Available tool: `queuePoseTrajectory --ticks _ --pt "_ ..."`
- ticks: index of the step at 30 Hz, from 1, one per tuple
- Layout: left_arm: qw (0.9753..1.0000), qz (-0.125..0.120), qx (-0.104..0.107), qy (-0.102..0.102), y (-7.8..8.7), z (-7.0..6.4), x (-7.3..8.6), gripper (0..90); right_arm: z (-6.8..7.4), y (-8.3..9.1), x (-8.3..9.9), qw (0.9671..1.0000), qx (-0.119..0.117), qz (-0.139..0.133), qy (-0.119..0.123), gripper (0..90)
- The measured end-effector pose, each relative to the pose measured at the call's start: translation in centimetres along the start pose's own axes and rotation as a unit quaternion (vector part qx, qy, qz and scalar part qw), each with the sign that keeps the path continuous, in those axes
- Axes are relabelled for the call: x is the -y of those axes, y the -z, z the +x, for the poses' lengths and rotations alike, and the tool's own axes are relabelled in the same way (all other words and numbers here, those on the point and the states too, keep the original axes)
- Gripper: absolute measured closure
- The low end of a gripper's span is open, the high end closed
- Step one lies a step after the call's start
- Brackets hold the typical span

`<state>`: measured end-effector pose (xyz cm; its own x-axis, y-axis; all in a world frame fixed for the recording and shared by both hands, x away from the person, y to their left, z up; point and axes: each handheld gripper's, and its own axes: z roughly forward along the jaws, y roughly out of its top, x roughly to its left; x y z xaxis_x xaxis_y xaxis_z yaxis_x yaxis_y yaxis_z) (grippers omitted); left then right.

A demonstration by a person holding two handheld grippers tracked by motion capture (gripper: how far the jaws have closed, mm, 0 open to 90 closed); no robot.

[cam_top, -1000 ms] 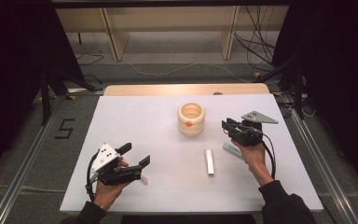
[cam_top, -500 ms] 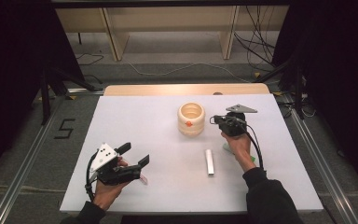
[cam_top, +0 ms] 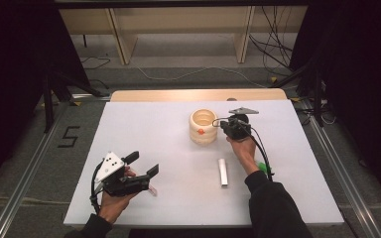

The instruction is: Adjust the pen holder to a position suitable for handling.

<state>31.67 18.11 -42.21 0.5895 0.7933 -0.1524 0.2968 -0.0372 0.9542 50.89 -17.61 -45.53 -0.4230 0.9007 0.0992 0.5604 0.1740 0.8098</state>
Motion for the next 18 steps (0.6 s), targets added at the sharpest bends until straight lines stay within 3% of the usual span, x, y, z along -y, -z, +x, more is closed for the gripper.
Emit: queuePoseTrajectory --ticks 13,18 --pt "1.0000 0.000 0.001 -0.002 0.1 0.0 -0.1 15.6 0.8 -1.2 -0.5 0.9999 0.005 0.008 0.005 90.0" --pt "1.0000 -0.002 -0.001 -0.001 0.1 0.0 -0.1 15.6 2.0 -1.8 -0.8 0.9998 -0.003 0.012 0.013 90.0"
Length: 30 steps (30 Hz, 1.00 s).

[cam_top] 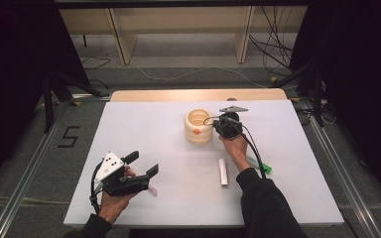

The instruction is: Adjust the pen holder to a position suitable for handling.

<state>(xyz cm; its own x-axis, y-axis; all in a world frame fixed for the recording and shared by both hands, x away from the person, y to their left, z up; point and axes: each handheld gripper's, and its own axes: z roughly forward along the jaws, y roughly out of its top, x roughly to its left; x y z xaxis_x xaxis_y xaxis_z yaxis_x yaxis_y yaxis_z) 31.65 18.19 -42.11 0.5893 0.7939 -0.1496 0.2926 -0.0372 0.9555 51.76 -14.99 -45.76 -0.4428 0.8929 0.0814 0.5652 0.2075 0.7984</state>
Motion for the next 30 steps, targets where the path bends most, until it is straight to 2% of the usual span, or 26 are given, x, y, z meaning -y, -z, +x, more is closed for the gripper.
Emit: queuePoseTrajectory --ticks 7,13,14,16,17,18,20,23,24,25,28,29,30 --pt "1.0000 0.000 0.001 -0.001 0.1 0.0 0.0 15.6 1.0 -0.5 -0.3 0.9999 -0.009 0.005 0.007 90.0" --pt "1.0000 -0.003 -0.001 0.001 0.1 0.1 -0.1 15.6 0.8 -0.4 -0.4 0.9998 -0.013 0.010 0.009 90.0" --pt "1.0000 -0.004 -0.001 0.002 0.1 0.1 -0.1 15.6 0.3 0.2 -0.4 0.9998 -0.015 0.013 0.009 85.6" --pt "1.0000 -0.003 -0.001 0.002 0.2 0.1 -0.1 15.6 0.1 0.4 -0.5 0.9997 -0.018 0.011 0.009 84.7" --pt "1.0000 -0.004 -0.001 0.003 0.2 0.1 -0.1 15.6 -0.3 1.0 -0.6 0.9997 -0.020 0.012 0.010 83.5" --pt "1.0000 -0.003 -0.002 0.003 0.2 0.1 -0.1 15.6 -1.1 2.0 -0.7 0.9996 -0.028 0.008 0.007 78.2" --pt "1.0000 -0.004 -0.002 0.003 0.1 0.1 0.0 15.6 -1.4 2.5 -0.8 0.9994 -0.033 0.006 0.008 75.3" --pt "1.0000 -0.004 -0.002 0.003 0.1 0.1 0.0 15.6 -2.4 4.2 -1.0 0.9986 -0.047 0.006 0.024 65.0" --pt "1.0000 -0.004 -0.003 0.003 0.1 0.1 0.0 15.6 -2.9 5.2 -1.0 0.9979 -0.056 0.012 0.032 57.7" --pt "1.0000 -0.003 -0.003 0.003 0.1 0.1 0.0 15.6 -2.9 5.2 -1.0 0.9979 -0.056 0.012 0.032 57.7" --pt "1.0000 -0.002 -0.004 0.003 0.0 0.1 0.0 15.6 -3.4 6.6 -0.9 0.9962 -0.067 0.022 0.052 49.5" --pt "1.0000 -0.002 -0.004 0.003 0.0 0.1 0.0 15.6 -3.8 7.4 -0.7 0.9948 -0.071 0.036 0.063 43.9" --pt "1.0000 -0.002 -0.004 0.002 0.0 0.1 0.0 15.6 -3.8 7.4 -0.7 0.9948 -0.071 0.036 0.063 43.9"
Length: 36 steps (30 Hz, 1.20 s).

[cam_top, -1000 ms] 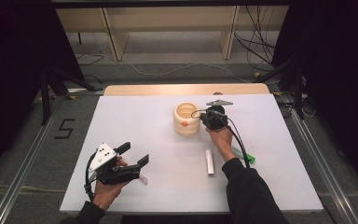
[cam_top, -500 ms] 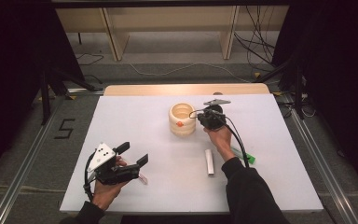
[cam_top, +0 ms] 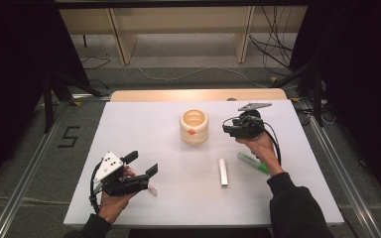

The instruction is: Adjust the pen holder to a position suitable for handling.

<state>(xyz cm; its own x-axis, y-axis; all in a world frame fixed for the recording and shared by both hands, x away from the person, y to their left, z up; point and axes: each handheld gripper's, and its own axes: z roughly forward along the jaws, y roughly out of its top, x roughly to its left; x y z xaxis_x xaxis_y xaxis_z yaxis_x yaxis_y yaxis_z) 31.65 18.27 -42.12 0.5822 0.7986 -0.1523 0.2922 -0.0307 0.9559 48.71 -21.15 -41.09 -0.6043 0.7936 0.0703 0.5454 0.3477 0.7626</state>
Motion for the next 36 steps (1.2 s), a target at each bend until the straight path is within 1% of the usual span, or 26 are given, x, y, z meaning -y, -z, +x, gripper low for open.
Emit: queuePoseTrajectory --ticks 2,5,7,10,12,14,16,20,25,26,27,36 --pt "1.0000 0.000 0.000 0.000 0.0 0.0 0.0 15.6 -0.2 0.7 0.4 0.9999 -0.003 0.009 0.011 40.7" --pt "1.0000 0.000 0.000 0.002 0.0 0.0 0.0 15.6 -0.3 1.6 1.1 0.9997 -0.009 0.018 0.016 37.4" --pt "1.0000 0.000 0.001 0.002 0.0 0.1 0.0 15.6 -0.3 2.1 1.6 0.9994 -0.010 0.024 0.023 35.1" --pt "1.0000 0.000 0.002 0.001 0.0 0.1 0.0 15.6 -0.1 2.7 2.5 0.9986 -0.010 0.038 0.034 33.3" --pt "1.0000 0.000 0.002 0.000 0.0 0.0 0.0 15.6 0.0 3.1 3.0 0.9974 -0.013 0.052 0.047 31.7" --pt "1.0000 0.000 0.003 0.001 0.0 0.0 0.0 15.6 0.0 3.1 3.1 0.9972 -0.015 0.055 0.049 30.9" --pt "1.0000 0.001 0.004 0.000 0.0 0.0 0.0 15.5 0.0 3.3 3.3 0.9962 -0.012 0.065 0.056 29.2" --pt "1.0000 0.001 0.007 0.001 0.0 0.1 0.0 15.5 -0.1 3.5 3.7 0.9953 -0.015 0.078 0.056 26.5" --pt "1.0000 0.001 0.007 0.001 0.0 0.1 0.0 15.4 -0.2 3.7 4.0 0.9927 -0.019 0.100 0.066 24.9" --pt "1.0000 0.001 0.007 0.001 0.0 0.1 0.0 15.4 -0.2 3.7 4.0 0.9927 -0.019 0.100 0.066 24.9" --pt "1.0000 0.000 0.008 0.001 0.0 0.1 0.0 15.4 -0.2 3.8 4.1 0.9923 -0.018 0.106 0.061 24.7" --pt "1.0000 0.001 0.008 0.001 0.0 0.1 0.0 15.4 -0.6 4.3 4.4 0.9896 -0.014 0.125 0.069 24.3"
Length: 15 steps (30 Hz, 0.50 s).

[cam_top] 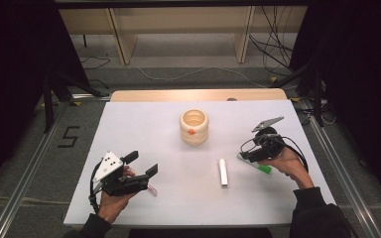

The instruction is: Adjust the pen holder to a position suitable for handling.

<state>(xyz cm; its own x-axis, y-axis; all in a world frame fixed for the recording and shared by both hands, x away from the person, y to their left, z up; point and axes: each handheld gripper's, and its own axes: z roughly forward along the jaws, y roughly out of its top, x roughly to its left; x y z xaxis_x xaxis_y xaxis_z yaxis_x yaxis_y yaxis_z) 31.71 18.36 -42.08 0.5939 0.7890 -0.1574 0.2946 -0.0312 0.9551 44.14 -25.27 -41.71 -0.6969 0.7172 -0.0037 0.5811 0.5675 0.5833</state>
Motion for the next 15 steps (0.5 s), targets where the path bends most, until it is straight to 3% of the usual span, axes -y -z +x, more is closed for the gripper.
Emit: queuePoseTrajectory --ticks 6,15 --pt "1.0000 0.001 0.000 -0.001 0.0 0.0 0.0 15.4 -0.3 0.1 0.6 0.9996 0.009 0.023 0.012 24.7" --pt "1.0000 0.003 0.000 -0.001 0.0 0.1 -0.1 15.4 -0.5 0.0 1.6 0.9965 0.011 0.080 0.018 25.0"
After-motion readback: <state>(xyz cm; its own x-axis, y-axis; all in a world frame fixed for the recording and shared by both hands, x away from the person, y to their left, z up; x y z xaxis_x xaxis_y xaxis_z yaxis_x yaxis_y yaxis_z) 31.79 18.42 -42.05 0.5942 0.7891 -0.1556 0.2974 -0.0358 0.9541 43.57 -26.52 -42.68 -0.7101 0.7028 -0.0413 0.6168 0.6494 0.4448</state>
